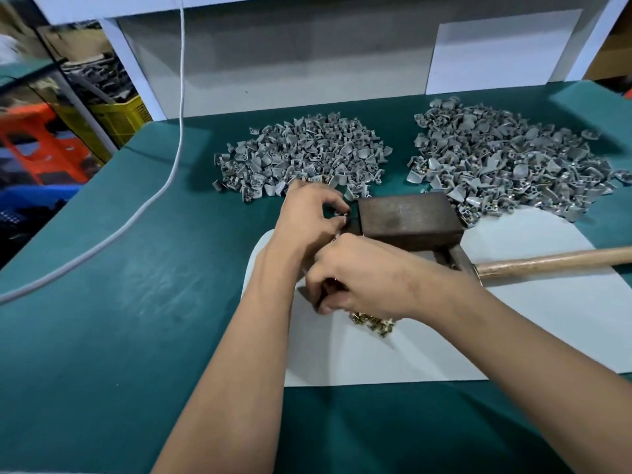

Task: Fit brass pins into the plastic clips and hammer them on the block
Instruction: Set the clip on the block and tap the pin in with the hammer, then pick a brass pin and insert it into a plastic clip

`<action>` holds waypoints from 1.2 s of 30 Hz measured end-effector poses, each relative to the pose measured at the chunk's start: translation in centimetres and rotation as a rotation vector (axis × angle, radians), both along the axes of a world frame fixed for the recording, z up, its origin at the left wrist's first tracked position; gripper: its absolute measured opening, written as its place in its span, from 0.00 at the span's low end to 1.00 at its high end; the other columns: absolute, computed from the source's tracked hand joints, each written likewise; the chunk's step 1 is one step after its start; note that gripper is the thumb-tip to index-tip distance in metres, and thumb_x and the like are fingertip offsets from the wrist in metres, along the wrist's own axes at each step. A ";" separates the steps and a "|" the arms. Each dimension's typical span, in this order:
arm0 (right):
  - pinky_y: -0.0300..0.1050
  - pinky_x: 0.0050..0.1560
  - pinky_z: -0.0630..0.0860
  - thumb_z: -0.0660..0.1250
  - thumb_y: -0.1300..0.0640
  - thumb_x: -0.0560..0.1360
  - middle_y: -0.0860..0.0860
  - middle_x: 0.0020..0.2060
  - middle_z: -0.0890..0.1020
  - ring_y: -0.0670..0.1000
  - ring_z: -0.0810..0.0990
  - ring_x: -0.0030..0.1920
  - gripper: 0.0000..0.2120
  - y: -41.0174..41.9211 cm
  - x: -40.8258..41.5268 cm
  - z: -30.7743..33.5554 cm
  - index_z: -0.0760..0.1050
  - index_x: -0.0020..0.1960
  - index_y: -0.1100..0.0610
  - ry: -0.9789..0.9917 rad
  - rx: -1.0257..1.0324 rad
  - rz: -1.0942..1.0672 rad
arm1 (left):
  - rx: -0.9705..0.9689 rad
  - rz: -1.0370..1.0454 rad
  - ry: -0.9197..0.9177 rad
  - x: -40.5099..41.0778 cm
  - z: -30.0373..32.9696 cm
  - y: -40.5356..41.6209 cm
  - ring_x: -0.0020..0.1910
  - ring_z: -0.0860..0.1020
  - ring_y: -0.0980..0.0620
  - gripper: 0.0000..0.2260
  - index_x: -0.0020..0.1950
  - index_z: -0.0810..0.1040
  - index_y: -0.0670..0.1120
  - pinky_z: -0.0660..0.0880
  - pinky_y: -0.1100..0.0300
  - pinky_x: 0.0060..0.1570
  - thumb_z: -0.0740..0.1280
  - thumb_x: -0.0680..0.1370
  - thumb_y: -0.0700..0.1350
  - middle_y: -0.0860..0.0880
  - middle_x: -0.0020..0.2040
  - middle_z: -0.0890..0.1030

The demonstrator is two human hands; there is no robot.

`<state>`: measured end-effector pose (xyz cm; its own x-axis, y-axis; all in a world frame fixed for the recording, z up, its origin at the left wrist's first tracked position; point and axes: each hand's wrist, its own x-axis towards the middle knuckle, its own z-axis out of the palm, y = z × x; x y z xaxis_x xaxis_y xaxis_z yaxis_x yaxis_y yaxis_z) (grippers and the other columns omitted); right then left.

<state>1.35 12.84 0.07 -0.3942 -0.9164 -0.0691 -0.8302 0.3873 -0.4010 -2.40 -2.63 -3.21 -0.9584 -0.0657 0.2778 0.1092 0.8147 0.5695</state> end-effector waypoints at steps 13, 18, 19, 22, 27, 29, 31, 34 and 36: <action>0.40 0.41 0.81 0.74 0.62 0.76 0.45 0.37 0.83 0.46 0.84 0.40 0.04 5.0 -1.9 2.7 0.81 0.45 0.55 -0.154 -0.446 -0.246 | 0.673 0.124 0.193 0.0 0.8 1.5 0.50 0.86 0.45 0.05 0.46 0.85 0.44 0.81 0.45 0.58 0.75 0.75 0.34 0.46 0.50 0.87; 0.33 0.38 0.77 0.75 0.64 0.75 0.44 0.38 0.85 0.44 0.83 0.37 0.07 8.7 -3.9 1.7 0.85 0.48 0.53 -0.099 -0.753 -0.481 | 0.764 -0.015 0.204 0.5 1.3 4.0 0.52 0.85 0.52 0.10 0.47 0.87 0.48 0.81 0.58 0.57 0.74 0.75 0.32 0.49 0.53 0.86; 0.31 0.37 0.76 0.74 0.64 0.76 0.44 0.38 0.85 0.44 0.83 0.37 0.08 9.1 -4.2 1.2 0.85 0.48 0.52 -0.111 -0.796 -0.523 | 0.757 -0.051 0.200 0.5 1.3 4.4 0.52 0.85 0.53 0.10 0.49 0.87 0.46 0.80 0.59 0.57 0.73 0.76 0.32 0.48 0.53 0.87; 0.28 0.37 0.74 0.72 0.67 0.77 0.39 0.36 0.84 0.40 0.81 0.34 0.10 9.9 -4.8 -0.4 0.85 0.49 0.52 -0.088 -0.819 -0.603 | 0.699 -0.126 0.199 0.7 1.3 5.2 0.54 0.85 0.51 0.09 0.54 0.86 0.42 0.80 0.52 0.60 0.72 0.77 0.32 0.45 0.53 0.87; 0.33 0.45 0.78 0.72 0.65 0.76 0.38 0.40 0.85 0.40 0.83 0.41 0.09 9.9 -4.7 -0.9 0.86 0.51 0.54 0.032 -0.845 -0.667 | 0.615 -0.210 0.157 1.4 1.1 6.5 0.51 0.86 0.53 0.21 0.63 0.80 0.45 0.82 0.56 0.57 0.74 0.73 0.29 0.46 0.54 0.85; 0.39 0.49 0.81 0.74 0.65 0.74 0.43 0.42 0.85 0.43 0.85 0.45 0.08 9.7 -4.5 -0.8 0.84 0.51 0.54 0.060 -0.886 -0.695 | 0.607 -0.238 0.158 1.5 1.1 6.9 0.49 0.86 0.53 0.21 0.62 0.80 0.44 0.82 0.57 0.55 0.76 0.72 0.30 0.46 0.53 0.85; 0.41 0.50 0.82 0.76 0.64 0.73 0.45 0.42 0.85 0.42 0.85 0.45 0.10 9.6 -4.4 -0.9 0.80 0.51 0.54 0.062 -0.899 -0.721 | 0.616 -0.261 0.160 1.7 1.1 7.3 0.49 0.86 0.53 0.21 0.60 0.80 0.45 0.83 0.57 0.53 0.78 0.71 0.31 0.46 0.52 0.85; 0.48 0.50 0.84 0.77 0.64 0.72 0.45 0.41 0.86 0.42 0.86 0.45 0.14 9.6 -4.4 -1.1 0.77 0.53 0.54 0.030 -0.883 -0.767 | 0.634 -0.284 0.161 1.8 1.2 7.8 0.49 0.86 0.52 0.20 0.58 0.80 0.44 0.82 0.58 0.53 0.78 0.70 0.31 0.46 0.51 0.85; 0.49 0.50 0.84 0.78 0.63 0.71 0.45 0.40 0.87 0.42 0.86 0.44 0.15 9.6 -4.4 -1.1 0.77 0.53 0.53 0.014 -0.879 -0.786 | 0.646 -0.288 0.167 1.9 1.3 7.8 0.49 0.86 0.52 0.19 0.57 0.80 0.45 0.82 0.59 0.52 0.78 0.70 0.31 0.46 0.51 0.86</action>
<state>-3.04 22.43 -1.07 -0.8674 -0.1519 0.4738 -0.4930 0.3901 -0.7776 -0.55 5.19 -1.95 -0.9104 -0.0175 0.4133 0.3966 0.2473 0.8841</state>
